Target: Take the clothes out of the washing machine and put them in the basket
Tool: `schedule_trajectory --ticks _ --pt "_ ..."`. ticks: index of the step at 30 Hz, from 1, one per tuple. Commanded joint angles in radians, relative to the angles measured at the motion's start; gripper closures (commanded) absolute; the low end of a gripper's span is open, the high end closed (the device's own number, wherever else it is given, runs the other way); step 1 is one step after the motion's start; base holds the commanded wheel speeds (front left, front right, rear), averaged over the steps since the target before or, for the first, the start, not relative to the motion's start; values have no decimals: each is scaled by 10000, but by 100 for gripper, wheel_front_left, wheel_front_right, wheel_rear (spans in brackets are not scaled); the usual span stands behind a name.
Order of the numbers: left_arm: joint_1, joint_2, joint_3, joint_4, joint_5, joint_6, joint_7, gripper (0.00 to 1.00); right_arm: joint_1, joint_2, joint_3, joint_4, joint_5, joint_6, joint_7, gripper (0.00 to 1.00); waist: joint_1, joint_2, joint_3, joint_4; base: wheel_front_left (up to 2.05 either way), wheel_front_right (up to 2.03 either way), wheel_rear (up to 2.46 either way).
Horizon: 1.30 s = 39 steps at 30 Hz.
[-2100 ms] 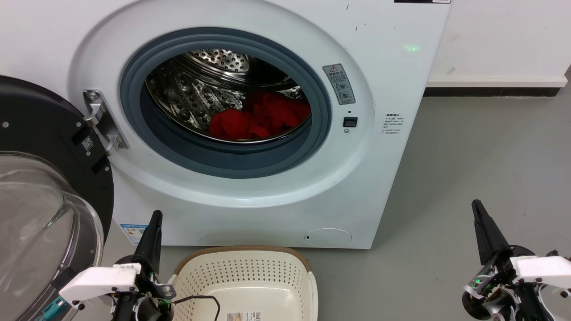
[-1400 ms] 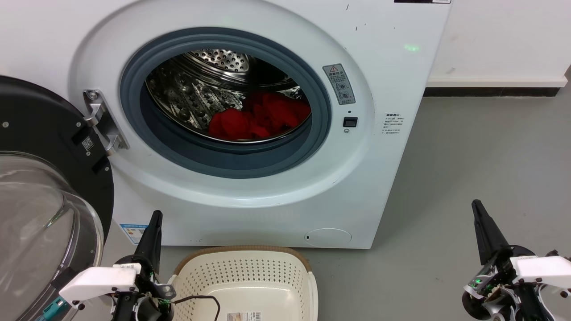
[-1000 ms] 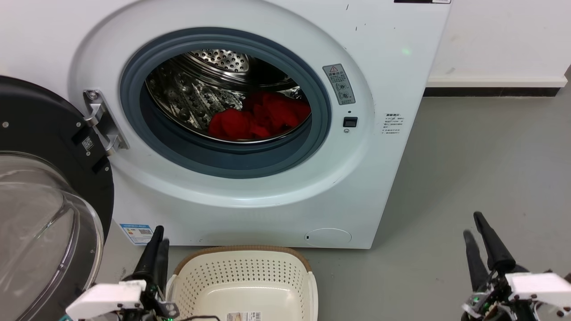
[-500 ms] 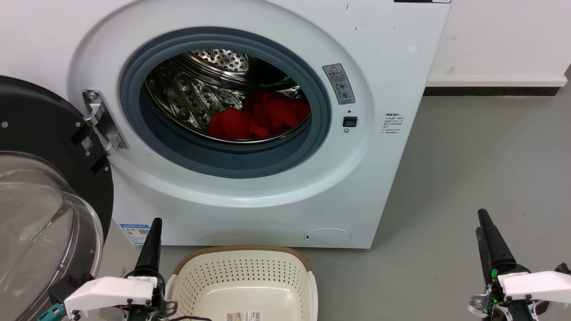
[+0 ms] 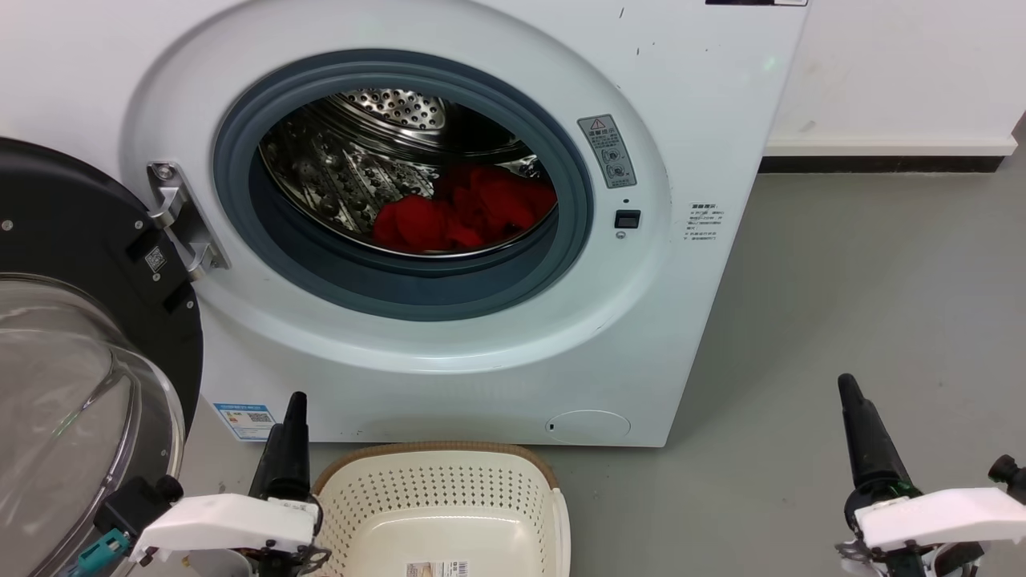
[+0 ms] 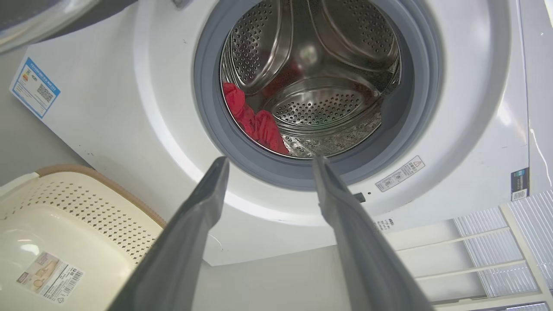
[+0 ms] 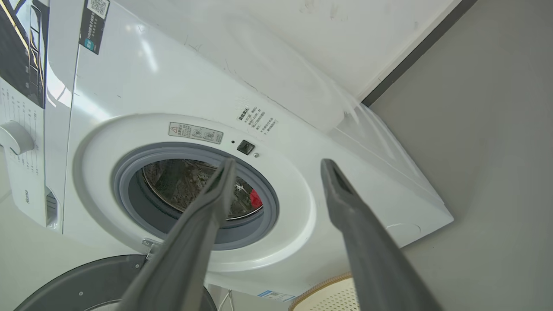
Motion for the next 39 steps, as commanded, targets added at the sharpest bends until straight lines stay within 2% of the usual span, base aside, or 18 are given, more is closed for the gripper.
schedule_trajectory --ticks 1,15,39 --pt "-14 33 -57 -254 435 81 -115 0 -26 -25 73 -275 -536 1 -108 0 0 0 -2 -1 0 0 0" --pt "227 40 -389 -579 2655 424 -613 0 335 -26 402 -711 -3190 1 -603 0 0 0 -34 -13 0 0 0" --pt "652 49 -660 -1068 5468 788 -1317 0 834 -26 564 -1412 -6303 1 -1317 0 0 0 -121 -31 0 0 0"
